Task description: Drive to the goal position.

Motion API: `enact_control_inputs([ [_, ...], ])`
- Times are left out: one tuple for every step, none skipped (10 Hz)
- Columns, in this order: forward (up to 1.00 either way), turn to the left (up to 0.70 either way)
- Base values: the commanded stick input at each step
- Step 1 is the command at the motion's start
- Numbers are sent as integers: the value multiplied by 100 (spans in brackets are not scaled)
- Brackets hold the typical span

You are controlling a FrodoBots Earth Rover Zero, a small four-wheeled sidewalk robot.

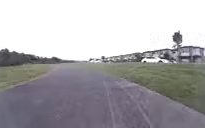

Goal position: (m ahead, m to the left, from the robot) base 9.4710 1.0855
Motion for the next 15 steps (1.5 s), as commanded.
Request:
enact_control_inputs([
  [70,3],
  [70,3],
  [70,2],
  [70,3],
  [70,3],
  [70,3],
  [70,3],
  [70,3],
  [70,2],
  [70,4],
  [70,35],
  [70,35],
  [70,35],
  [70,17],
  [70,2],
])
